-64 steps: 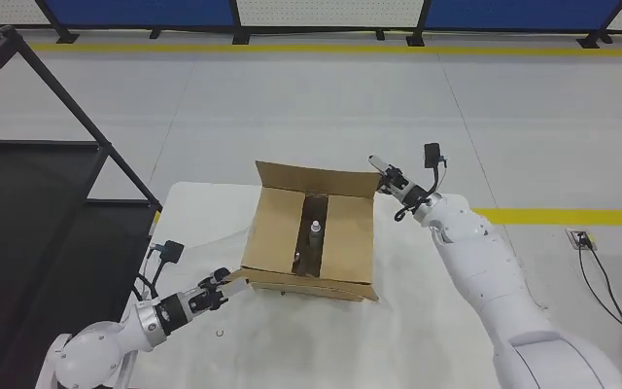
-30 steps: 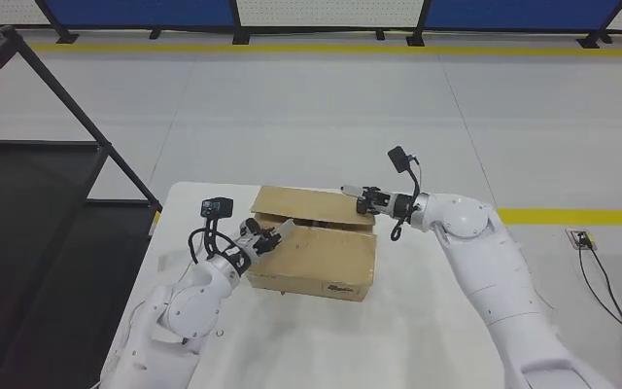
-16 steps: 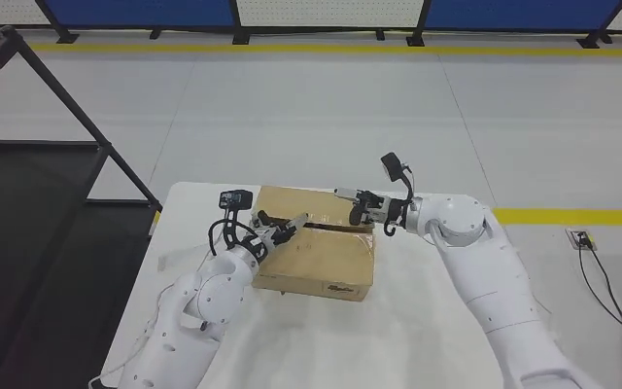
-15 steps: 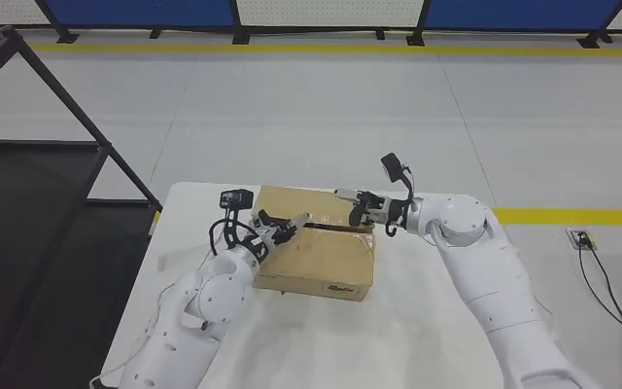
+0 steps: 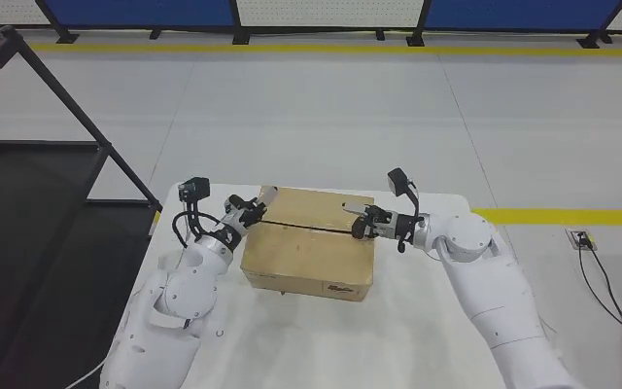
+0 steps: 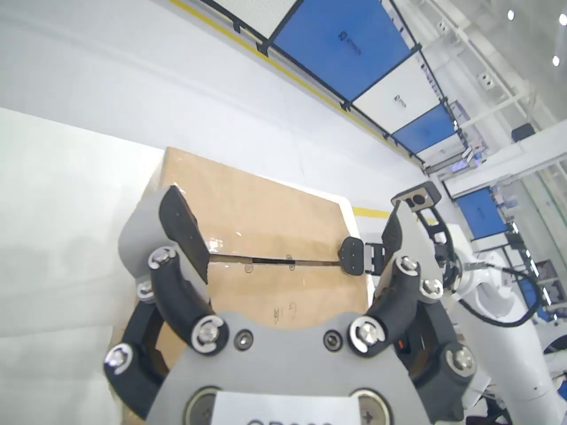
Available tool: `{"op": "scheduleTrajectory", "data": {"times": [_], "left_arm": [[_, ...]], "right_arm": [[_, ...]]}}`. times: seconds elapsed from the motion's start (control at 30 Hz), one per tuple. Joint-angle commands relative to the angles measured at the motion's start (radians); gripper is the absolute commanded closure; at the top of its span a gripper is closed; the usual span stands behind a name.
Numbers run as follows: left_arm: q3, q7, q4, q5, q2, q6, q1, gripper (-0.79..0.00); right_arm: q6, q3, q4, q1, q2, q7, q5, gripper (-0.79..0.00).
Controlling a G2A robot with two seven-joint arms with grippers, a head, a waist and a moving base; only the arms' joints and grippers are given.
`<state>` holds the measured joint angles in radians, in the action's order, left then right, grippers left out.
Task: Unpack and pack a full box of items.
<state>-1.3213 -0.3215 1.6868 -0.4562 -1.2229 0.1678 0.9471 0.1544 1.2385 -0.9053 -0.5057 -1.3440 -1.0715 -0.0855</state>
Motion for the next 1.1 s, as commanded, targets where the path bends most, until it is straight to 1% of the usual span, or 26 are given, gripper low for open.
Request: {"op": "scheduleTrajectory", "data": {"times": [0.0, 0.13, 0.27, 0.3, 0.67, 0.8, 0.9, 0.97, 1.07], "left_arm": [[-0.071, 0.022, 0.036, 0.031, 0.006, 0.010, 0.053, -0.785], [-0.182, 0.088, 0.102, 0.065, 0.013, 0.029, 0.166, -0.785], [-0.250, 0.155, 0.160, 0.099, 0.014, 0.048, 0.291, -0.785], [-0.255, 0.156, 0.164, 0.106, 0.014, 0.048, 0.301, -0.785], [-0.255, 0.156, 0.164, 0.106, 0.014, 0.048, 0.301, -0.785], [-0.240, 0.201, 0.100, 0.104, 0.008, 0.096, 0.301, -0.785], [-0.229, 0.216, 0.049, 0.131, 0.002, 0.140, 0.289, -0.785], [-0.220, 0.206, 0.016, 0.169, -0.002, 0.156, 0.282, -0.785], [-0.200, 0.225, -0.034, 0.163, -0.007, 0.176, 0.270, -0.785]], "right_arm": [[0.003, 0.002, -0.002, -0.004, 0.003, -0.003, -0.003, -0.785], [0.009, 0.000, -0.003, -0.008, 0.005, 0.003, -0.014, -0.785], [0.036, -0.002, -0.005, -0.011, 0.008, 0.027, -0.015, -0.785], [0.036, -0.002, -0.005, -0.011, 0.008, 0.027, -0.015, -0.785], [0.036, -0.002, -0.005, -0.011, 0.008, 0.027, -0.015, -0.785], [0.035, -0.002, -0.007, -0.014, 0.008, 0.032, -0.015, -0.785], [0.017, -0.006, -0.045, -0.040, 0.010, 0.059, -0.007, -0.785], [0.005, -0.005, -0.059, -0.048, 0.013, 0.059, -0.005, -0.785], [0.000, -0.005, -0.071, -0.056, 0.017, 0.050, -0.005, -0.785]]}}
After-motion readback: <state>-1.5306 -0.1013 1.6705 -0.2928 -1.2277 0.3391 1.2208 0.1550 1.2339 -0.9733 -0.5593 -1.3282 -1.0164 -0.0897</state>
